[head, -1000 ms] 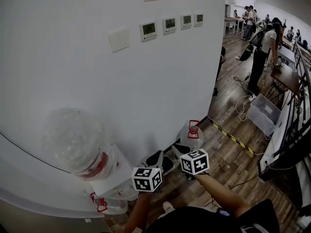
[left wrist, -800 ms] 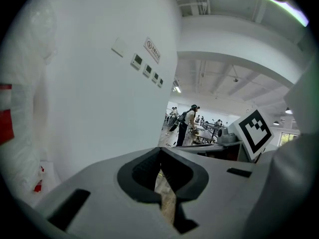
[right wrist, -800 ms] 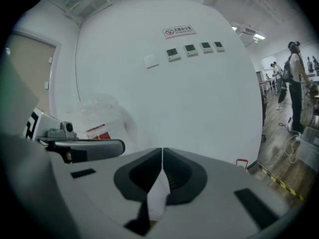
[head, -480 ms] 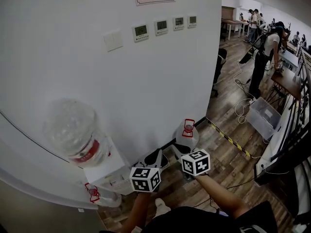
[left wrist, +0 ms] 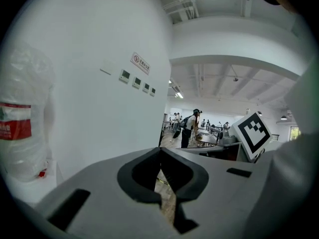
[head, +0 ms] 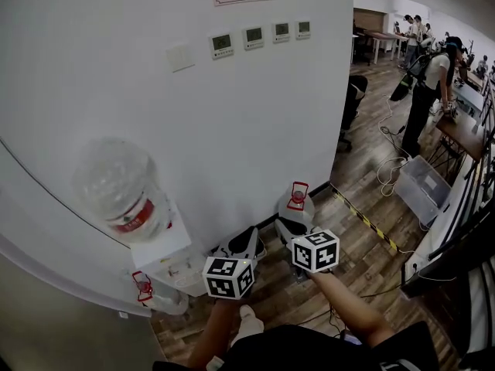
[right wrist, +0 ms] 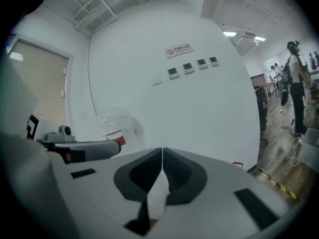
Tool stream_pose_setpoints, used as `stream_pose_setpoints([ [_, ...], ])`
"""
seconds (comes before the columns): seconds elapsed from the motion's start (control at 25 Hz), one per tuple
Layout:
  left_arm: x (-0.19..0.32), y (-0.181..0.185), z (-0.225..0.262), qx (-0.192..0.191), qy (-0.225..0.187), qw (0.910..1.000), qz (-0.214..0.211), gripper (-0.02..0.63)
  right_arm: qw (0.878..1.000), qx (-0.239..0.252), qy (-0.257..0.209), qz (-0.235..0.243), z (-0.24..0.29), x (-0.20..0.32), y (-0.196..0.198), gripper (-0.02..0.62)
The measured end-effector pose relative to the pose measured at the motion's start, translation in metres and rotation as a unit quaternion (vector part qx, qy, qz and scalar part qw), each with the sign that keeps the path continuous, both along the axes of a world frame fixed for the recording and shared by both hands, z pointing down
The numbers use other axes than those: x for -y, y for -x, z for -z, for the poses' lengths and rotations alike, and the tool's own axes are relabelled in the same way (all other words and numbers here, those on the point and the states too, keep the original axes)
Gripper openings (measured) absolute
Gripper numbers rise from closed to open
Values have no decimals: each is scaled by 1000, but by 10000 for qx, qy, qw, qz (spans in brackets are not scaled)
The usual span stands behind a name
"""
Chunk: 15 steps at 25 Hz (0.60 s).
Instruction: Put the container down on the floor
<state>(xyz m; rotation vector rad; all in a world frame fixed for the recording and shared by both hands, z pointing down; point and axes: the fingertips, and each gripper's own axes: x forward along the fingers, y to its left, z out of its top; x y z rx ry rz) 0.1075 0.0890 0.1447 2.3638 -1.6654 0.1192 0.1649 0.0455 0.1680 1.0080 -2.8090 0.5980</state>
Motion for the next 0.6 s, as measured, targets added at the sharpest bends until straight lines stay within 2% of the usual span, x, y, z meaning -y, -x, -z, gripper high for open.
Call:
stream_pose_setpoints([
  [0.28, -24, -11, 3, 9, -34, 9999, 156, 15, 9991, 323, -236, -104, 18, -11, -22, 31],
  [0.6, -37, -2, 9, 23, -83, 9996, 280, 15, 9990, 363, -261, 25, 21, -24, -12, 31],
])
